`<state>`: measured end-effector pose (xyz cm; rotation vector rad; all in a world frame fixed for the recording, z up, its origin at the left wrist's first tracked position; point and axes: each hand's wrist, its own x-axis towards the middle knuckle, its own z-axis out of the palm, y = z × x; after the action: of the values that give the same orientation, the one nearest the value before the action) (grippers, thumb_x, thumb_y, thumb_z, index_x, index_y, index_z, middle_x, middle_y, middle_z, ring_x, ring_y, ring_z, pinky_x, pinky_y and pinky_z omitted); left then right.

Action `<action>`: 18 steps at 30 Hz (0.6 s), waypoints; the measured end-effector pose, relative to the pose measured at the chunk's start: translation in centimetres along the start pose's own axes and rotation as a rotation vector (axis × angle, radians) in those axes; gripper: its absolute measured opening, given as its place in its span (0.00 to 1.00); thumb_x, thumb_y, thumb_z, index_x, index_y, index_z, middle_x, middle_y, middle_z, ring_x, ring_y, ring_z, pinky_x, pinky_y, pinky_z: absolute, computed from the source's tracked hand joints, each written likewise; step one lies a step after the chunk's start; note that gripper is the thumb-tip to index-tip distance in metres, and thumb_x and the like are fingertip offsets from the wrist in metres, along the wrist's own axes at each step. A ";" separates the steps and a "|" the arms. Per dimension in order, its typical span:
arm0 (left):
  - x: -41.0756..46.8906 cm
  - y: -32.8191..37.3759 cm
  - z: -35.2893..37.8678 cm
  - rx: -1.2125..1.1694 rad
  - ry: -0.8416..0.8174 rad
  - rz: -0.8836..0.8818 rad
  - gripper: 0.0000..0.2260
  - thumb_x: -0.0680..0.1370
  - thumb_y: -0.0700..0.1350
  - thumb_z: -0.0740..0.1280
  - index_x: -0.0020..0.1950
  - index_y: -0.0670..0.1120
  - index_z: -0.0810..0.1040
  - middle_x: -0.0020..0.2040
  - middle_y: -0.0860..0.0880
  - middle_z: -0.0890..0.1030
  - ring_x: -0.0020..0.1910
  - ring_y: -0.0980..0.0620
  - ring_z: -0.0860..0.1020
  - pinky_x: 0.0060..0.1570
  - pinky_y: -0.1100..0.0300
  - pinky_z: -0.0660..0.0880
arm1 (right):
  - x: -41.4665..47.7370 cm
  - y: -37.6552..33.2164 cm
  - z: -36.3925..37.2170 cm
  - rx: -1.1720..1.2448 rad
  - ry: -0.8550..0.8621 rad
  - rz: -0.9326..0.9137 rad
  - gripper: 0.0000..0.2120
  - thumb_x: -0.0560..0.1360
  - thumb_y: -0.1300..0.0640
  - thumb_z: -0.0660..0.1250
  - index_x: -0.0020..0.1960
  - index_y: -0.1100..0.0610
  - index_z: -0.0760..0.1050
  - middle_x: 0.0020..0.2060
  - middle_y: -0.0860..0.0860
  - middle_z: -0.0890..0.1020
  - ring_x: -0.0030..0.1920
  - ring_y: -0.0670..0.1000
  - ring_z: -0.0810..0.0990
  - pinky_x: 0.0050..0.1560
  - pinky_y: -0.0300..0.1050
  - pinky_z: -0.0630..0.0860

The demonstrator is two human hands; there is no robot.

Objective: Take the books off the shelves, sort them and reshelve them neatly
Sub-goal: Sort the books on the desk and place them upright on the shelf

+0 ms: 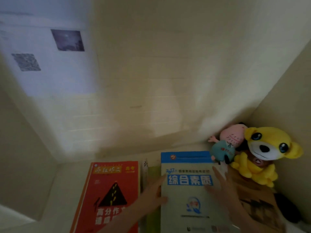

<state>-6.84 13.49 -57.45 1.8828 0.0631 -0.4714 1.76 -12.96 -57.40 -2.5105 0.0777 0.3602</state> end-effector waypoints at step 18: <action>3.1 0.3 2.1 -0.294 -0.006 0.049 0.35 0.71 0.31 0.71 0.69 0.59 0.61 0.68 0.51 0.67 0.63 0.54 0.71 0.53 0.63 0.76 | -0.5 5.0 -0.1 0.823 -0.548 0.186 0.56 0.57 0.65 0.79 0.76 0.45 0.54 0.58 0.50 0.75 0.54 0.59 0.81 0.44 0.53 0.81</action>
<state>-4.49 10.85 -58.90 1.5909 0.0785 -0.4103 0.59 -17.15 -59.97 -1.5397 0.1953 0.8753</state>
